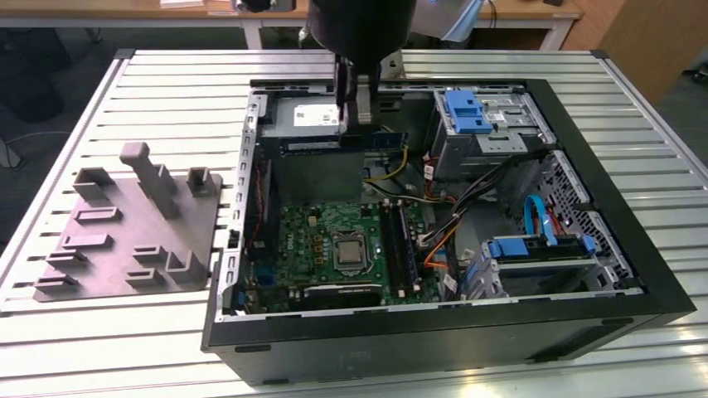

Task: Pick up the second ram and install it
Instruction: 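Pick up the second ram and move it above second insertion slot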

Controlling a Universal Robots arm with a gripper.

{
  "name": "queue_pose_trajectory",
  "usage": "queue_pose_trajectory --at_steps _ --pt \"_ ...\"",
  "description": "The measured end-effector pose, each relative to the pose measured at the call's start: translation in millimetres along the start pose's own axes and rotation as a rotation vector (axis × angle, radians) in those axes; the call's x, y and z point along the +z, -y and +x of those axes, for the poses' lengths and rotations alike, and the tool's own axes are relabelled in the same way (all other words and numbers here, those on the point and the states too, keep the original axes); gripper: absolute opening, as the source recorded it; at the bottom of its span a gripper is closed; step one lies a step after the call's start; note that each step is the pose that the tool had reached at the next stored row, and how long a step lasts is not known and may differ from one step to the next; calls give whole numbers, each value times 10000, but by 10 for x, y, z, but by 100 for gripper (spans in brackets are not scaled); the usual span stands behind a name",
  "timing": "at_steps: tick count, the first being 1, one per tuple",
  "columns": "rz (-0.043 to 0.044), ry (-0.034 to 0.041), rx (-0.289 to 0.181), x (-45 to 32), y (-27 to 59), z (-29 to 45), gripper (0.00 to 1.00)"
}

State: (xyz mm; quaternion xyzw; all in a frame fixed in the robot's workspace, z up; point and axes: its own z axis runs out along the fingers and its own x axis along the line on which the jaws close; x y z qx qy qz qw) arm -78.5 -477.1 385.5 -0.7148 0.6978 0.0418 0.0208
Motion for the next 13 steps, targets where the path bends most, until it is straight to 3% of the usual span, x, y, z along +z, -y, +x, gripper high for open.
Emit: queue_pose_trajectory --at_steps 13 --pt "-5 0 1 188 224 25 14"
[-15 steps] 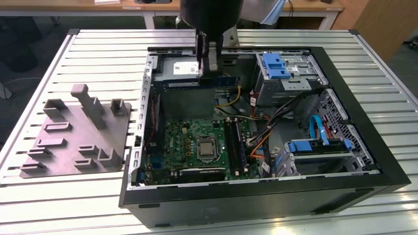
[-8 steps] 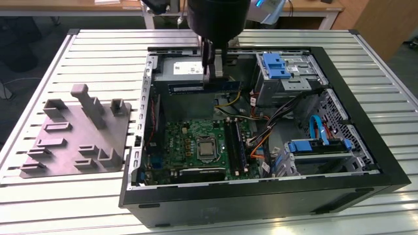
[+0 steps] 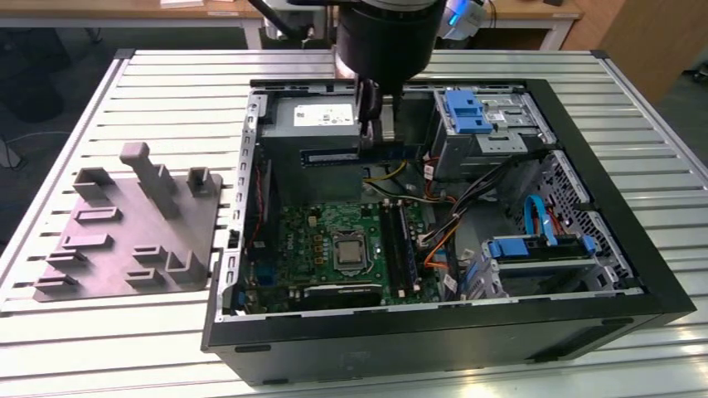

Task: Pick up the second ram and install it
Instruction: 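Pick up the second ram and move it above second insertion slot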

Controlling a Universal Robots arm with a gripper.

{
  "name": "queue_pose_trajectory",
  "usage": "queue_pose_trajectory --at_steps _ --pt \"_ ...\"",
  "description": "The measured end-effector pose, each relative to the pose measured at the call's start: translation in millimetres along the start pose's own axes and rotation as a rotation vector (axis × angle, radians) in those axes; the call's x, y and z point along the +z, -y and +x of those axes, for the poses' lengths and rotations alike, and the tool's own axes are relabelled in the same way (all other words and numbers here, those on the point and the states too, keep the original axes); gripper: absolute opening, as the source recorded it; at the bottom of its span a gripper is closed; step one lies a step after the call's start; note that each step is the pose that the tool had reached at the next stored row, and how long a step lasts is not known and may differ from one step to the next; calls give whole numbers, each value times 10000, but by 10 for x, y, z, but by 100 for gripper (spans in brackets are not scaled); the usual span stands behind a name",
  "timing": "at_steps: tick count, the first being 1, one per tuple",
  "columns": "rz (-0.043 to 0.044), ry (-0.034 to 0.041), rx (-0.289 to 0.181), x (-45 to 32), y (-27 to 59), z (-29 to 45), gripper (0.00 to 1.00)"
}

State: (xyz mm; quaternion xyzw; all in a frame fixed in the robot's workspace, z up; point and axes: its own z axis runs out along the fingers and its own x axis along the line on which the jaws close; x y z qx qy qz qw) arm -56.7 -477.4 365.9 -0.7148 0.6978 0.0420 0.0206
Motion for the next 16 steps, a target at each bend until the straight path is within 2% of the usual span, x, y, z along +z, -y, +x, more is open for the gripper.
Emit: queue_pose_trajectory --at_steps 6,16 --pt "0 1 0 55 89 7 14" --pt "1 1 0 135 185 17 14"
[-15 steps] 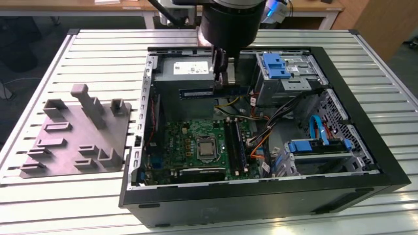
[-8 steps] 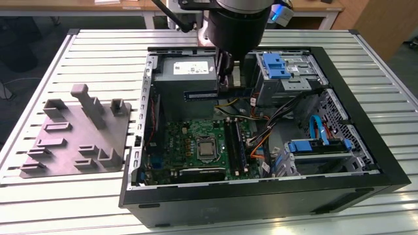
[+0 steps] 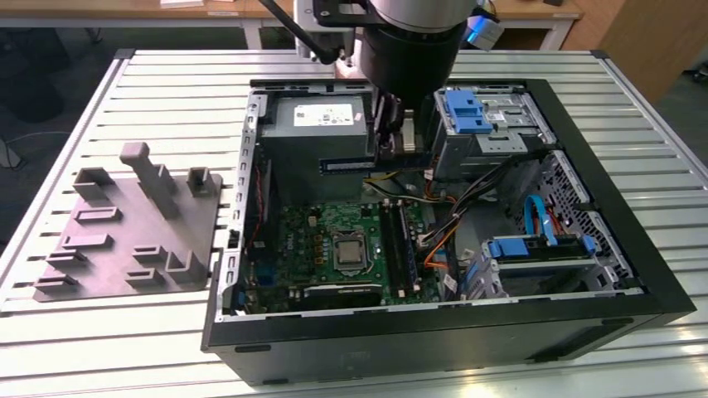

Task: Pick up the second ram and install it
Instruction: 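Pick up the second ram and move it above second insertion slot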

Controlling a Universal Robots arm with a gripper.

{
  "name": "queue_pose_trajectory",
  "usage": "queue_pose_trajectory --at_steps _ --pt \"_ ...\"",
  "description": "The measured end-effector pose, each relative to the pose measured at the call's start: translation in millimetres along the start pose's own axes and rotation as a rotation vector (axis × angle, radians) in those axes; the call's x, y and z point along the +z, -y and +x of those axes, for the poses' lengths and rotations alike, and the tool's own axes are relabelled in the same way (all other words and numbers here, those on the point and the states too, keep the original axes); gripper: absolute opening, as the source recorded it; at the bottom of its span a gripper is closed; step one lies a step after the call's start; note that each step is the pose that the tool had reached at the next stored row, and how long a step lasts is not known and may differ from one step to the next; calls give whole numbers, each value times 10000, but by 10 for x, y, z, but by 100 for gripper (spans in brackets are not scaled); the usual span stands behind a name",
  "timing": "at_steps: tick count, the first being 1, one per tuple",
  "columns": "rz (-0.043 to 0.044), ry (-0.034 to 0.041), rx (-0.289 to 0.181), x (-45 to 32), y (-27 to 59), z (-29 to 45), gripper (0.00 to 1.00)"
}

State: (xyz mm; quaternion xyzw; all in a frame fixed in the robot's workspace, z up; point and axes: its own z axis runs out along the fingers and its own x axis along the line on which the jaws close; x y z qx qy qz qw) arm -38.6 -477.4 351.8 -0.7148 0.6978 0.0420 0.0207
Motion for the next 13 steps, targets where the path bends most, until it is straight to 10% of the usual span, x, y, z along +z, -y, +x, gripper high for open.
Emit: queue_pose_trajectory --at_steps 13 --pt "0 0 0 98 107 12 14"
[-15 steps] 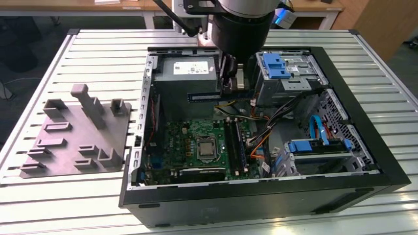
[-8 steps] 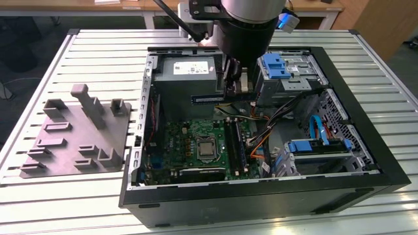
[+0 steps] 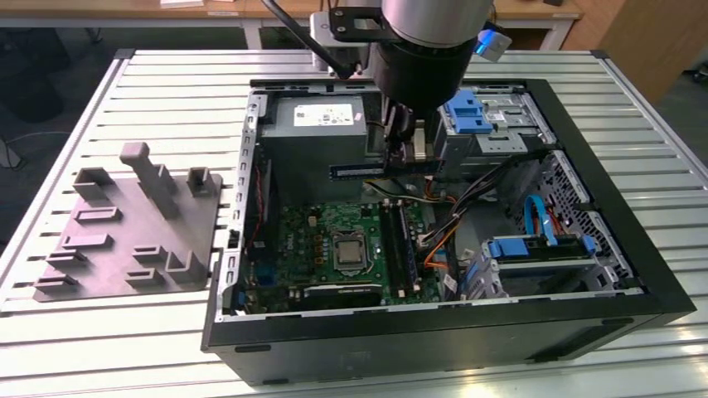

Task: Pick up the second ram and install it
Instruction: 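Pick up the second ram and move it above second insertion slot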

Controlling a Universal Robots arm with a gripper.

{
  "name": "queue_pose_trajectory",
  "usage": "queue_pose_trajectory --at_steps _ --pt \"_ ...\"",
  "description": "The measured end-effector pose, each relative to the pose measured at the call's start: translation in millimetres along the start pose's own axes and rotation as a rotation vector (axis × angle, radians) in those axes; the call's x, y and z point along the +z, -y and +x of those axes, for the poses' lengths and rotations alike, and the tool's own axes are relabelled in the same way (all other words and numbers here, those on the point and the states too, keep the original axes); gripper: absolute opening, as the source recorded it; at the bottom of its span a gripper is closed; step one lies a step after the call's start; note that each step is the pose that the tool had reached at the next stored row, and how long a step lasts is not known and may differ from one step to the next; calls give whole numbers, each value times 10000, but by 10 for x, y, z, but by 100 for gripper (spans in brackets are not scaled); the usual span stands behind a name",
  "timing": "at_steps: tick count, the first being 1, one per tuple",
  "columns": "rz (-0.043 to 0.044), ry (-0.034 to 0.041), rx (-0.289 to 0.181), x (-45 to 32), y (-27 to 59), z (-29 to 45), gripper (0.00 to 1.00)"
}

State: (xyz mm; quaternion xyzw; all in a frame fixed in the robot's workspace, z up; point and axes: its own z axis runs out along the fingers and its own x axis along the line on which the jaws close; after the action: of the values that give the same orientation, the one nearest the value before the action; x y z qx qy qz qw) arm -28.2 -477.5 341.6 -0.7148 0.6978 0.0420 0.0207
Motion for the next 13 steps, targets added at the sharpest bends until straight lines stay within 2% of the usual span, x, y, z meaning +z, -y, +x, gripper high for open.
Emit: queue_pose_trajectory --at_steps 13 --pt "0 0 0 107 53 14 14"
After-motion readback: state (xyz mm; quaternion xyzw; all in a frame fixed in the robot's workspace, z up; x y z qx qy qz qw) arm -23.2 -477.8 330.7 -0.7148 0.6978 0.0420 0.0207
